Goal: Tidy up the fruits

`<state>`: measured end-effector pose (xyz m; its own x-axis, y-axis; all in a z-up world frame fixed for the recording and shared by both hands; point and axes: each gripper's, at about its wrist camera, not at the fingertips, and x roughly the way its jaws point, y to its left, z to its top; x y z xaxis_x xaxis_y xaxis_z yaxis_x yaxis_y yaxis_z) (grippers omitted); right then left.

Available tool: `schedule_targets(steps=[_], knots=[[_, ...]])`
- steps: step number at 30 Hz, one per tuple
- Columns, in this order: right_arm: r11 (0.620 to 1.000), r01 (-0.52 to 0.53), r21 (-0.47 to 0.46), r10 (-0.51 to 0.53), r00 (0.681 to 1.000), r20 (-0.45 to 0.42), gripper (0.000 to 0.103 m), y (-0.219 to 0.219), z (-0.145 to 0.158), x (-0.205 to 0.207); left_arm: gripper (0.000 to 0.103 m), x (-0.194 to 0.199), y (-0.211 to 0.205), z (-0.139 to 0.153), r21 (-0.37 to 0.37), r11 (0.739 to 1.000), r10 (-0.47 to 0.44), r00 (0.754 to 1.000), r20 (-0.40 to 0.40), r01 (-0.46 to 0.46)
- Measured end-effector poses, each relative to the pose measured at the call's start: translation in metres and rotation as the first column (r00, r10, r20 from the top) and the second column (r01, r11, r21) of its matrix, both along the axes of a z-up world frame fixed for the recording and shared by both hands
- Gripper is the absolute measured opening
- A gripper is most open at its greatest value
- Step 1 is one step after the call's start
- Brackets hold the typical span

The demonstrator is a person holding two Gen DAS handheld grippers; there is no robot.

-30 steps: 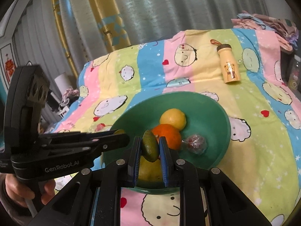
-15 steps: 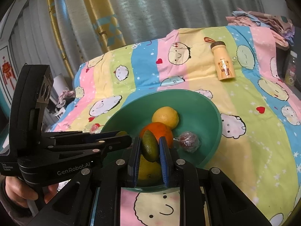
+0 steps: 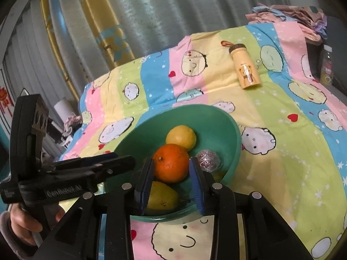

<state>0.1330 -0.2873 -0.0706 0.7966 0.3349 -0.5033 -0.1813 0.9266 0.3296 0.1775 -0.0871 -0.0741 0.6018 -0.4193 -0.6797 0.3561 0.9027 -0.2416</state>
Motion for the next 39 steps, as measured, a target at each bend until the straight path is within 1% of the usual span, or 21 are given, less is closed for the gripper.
schedule_targets(steps=[1,4,7,10,12,14,16,18,22,26,29,33,35,39], knots=[[1.0,-0.001,0.002,0.001,1.0,0.008,0.034,0.0,0.002,-0.002,0.061,-0.001,0.01,0.003,-0.006,1.0,0.027,1.0,0.009,-0.027],[1.0,-0.022,0.014,0.021,0.999,0.038,0.034,0.001,0.008,-0.007,0.064,-0.006,0.041,0.007,-0.028,0.995,0.101,0.995,0.015,-0.101],[0.998,-0.067,0.022,0.065,0.996,0.068,0.034,0.005,0.015,-0.015,0.071,-0.014,0.073,0.004,-0.046,0.984,0.175,0.985,-0.004,-0.175],[0.989,-0.145,0.033,0.141,0.986,0.084,0.034,0.016,0.02,-0.022,0.072,-0.027,0.099,-0.005,-0.047,0.973,0.224,0.974,-0.036,-0.225],[0.976,-0.209,0.055,0.204,0.975,0.083,0.034,0.025,0.018,-0.029,0.072,-0.038,0.111,-0.012,-0.043,0.97,0.238,0.97,-0.051,-0.24],[0.965,-0.253,0.068,0.248,0.966,0.066,0.034,0.034,0.012,-0.037,0.072,-0.049,0.122,-0.019,-0.042,0.967,0.247,0.967,-0.066,-0.25],[0.959,-0.276,0.065,0.274,0.961,0.031,0.034,0.044,0.002,-0.045,0.072,-0.058,0.131,-0.026,-0.04,0.965,0.256,0.963,-0.086,-0.26],[0.954,-0.295,0.048,0.296,0.955,-0.014,0.034,0.056,-0.01,-0.049,0.072,-0.067,0.138,-0.033,-0.05,0.963,0.258,0.96,-0.108,-0.264],[0.946,-0.324,0.003,0.323,0.942,-0.087,0.034,0.078,-0.025,-0.052,0.072,-0.079,0.144,-0.038,-0.059,0.964,0.25,0.961,-0.118,-0.258],[0.952,-0.299,-0.067,0.288,0.949,-0.129,0.034,0.1,-0.033,-0.045,0.072,-0.088,0.148,-0.04,-0.081,0.966,0.233,0.964,-0.124,-0.244],[0.96,-0.252,-0.122,0.233,0.96,-0.153,0.034,0.114,-0.039,-0.033,0.072,-0.092,0.153,-0.038,-0.09,0.968,0.225,0.968,-0.11,-0.235],[0.965,-0.173,-0.195,0.133,0.969,-0.206,0.034,0.13,-0.052,-0.013,0.073,-0.097,0.164,-0.036,-0.125,0.968,0.208,0.974,-0.096,-0.219],[0.969,-0.128,-0.213,0.081,0.973,-0.217,0.034,0.134,-0.055,-0.007,0.073,-0.099,0.168,-0.036,-0.134,0.968,0.199,0.976,-0.09,-0.21],[0.978,-0.011,-0.209,-0.034,0.977,-0.212,0.034,0.135,-0.058,0.003,0.073,-0.102,0.18,-0.038,-0.161,0.967,0.187,0.979,-0.083,-0.198]])
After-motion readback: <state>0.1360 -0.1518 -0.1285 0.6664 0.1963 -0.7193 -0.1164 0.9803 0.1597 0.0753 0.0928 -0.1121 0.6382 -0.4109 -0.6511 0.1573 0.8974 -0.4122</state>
